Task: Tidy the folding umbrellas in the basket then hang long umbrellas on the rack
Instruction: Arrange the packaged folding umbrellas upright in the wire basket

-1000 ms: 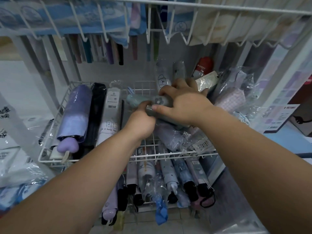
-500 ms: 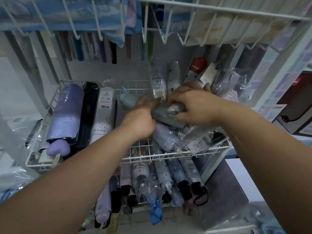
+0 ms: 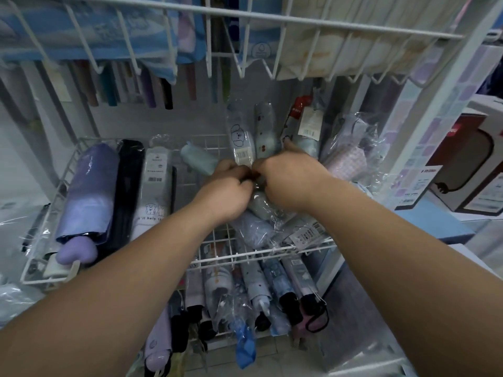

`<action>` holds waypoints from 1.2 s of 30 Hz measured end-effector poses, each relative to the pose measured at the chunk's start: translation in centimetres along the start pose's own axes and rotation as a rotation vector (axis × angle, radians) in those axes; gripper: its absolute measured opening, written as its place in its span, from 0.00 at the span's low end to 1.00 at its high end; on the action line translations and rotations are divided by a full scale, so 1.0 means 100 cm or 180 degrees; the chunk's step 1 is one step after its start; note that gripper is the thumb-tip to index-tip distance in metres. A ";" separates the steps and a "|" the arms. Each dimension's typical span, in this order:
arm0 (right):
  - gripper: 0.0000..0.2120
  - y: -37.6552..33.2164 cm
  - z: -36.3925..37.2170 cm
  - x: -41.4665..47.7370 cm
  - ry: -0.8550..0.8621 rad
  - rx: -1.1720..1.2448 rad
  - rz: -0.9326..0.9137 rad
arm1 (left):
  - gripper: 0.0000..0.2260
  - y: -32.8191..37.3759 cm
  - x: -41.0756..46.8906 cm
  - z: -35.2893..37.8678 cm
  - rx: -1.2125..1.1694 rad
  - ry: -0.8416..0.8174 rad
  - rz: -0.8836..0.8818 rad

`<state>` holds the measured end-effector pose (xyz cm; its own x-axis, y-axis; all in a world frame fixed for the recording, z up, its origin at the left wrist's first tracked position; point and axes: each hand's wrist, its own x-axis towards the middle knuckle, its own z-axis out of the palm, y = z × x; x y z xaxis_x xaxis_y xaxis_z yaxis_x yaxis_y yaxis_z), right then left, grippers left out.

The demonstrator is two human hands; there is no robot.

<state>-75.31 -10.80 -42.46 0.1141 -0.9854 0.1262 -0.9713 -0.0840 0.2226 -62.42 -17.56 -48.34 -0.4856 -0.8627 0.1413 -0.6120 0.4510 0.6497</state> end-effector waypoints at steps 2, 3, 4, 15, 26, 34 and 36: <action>0.14 0.003 0.000 0.004 0.0000 0.0241 -0.0050 | 0.21 -0.006 -0.005 0.002 0.0036 0.0125 0.0172; 0.14 0.004 0.000 0.006 0.0048 0.0300 -0.0042 | 0.17 -0.009 -0.007 0.004 0.0044 0.0223 0.0281; 0.14 0.005 0.002 0.008 0.0093 0.0341 -0.0022 | 0.14 -0.013 -0.009 0.006 0.0011 0.0344 0.0391; 0.22 0.002 0.000 0.027 0.0321 0.1918 0.0527 | 0.12 -0.023 -0.006 0.002 -0.0286 0.0817 0.1396; 0.26 0.014 -0.009 0.054 0.0127 0.2149 0.1067 | 0.16 -0.016 -0.001 0.011 -0.2459 0.0809 0.0802; 0.26 0.011 0.009 0.052 0.0448 0.2193 0.1351 | 0.10 -0.029 -0.008 -0.014 -0.0705 0.0897 -0.0085; 0.27 0.010 0.012 0.051 0.0527 0.2156 0.1359 | 0.15 -0.036 -0.014 -0.015 0.0302 0.0580 -0.0410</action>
<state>-75.95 -16.10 -42.75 -0.3164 -0.9226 0.2208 -0.8475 0.1704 -0.5027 -58.56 -18.31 -49.76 -0.2844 -0.9376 0.1998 -0.7217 0.3466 0.5991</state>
